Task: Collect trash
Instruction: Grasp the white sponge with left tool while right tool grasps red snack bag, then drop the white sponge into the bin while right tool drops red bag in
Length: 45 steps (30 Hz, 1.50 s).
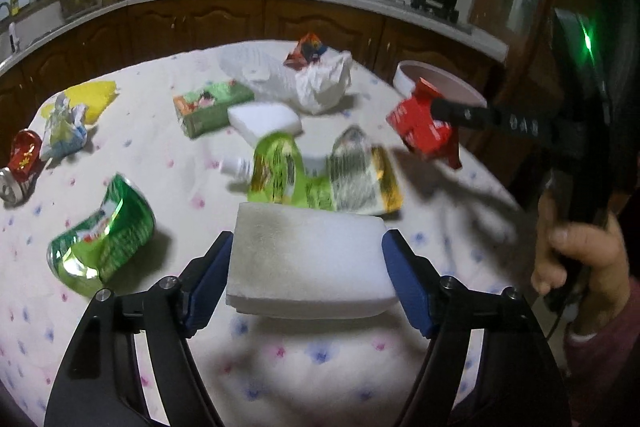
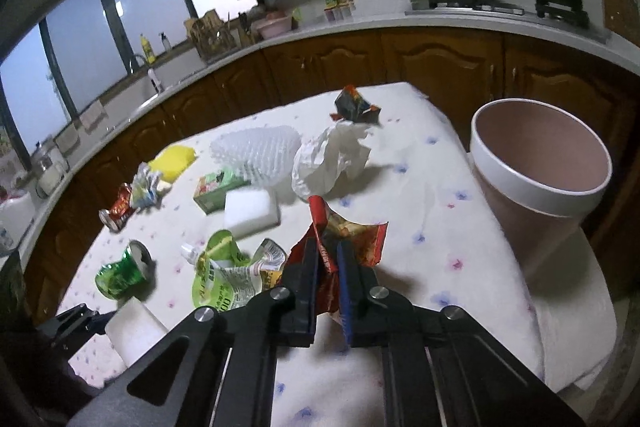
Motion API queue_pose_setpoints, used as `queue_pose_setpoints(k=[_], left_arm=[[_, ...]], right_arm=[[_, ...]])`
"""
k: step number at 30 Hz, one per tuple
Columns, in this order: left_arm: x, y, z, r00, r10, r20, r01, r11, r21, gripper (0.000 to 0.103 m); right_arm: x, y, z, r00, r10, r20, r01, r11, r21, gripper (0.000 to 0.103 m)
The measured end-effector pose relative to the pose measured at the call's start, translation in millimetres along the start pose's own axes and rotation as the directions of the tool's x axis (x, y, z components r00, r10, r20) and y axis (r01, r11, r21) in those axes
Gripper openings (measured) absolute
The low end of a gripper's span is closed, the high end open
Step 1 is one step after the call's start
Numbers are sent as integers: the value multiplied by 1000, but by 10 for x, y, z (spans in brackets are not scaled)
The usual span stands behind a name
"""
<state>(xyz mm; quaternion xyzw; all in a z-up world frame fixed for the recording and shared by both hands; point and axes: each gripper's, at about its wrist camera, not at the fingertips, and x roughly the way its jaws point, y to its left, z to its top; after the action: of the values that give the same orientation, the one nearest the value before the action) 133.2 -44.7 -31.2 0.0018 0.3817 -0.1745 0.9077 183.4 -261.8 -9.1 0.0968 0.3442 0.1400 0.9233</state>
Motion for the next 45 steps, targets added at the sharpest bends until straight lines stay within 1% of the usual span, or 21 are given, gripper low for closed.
queue_pose_setpoints(k=[3, 11, 22, 24, 28, 37, 41, 45], left_arm=[[-28, 17, 137, 999, -36, 21, 36, 999, -24, 75], [9, -138, 485, 995, -60, 75, 60, 998, -2, 75], [212, -547, 995, 989, -85, 119, 78, 995, 58, 75], [260, -629, 1129, 986, -107, 129, 100, 993, 59, 75], [372, -819, 1350, 981, -126, 146, 115, 990, 84, 75], [808, -1239, 1816, 975, -176, 132, 162, 980, 112, 76], [1107, -1439, 2026, 979, -177, 104, 167, 981, 96, 76], [1392, -1577, 2140, 981, -178, 74, 171, 981, 90, 76]], right_arm=[[-89, -45, 45, 1000, -3, 21, 2, 1000, 12, 9], [-304, -232, 182, 997, -21, 74, 17, 999, 45, 9], [-529, -621, 349, 986, -96, 134, 84, 992, 93, 9], [-560, -717, 397, 984, -107, 143, 92, 990, 108, 9], [-638, -884, 504, 976, -142, 167, 122, 984, 128, 9], [-709, -1374, 733, 957, -219, 191, 184, 965, 185, 9], [-651, -1598, 853, 954, -233, 188, 192, 958, 213, 9], [-541, -1819, 926, 956, -240, 171, 196, 951, 240, 9]])
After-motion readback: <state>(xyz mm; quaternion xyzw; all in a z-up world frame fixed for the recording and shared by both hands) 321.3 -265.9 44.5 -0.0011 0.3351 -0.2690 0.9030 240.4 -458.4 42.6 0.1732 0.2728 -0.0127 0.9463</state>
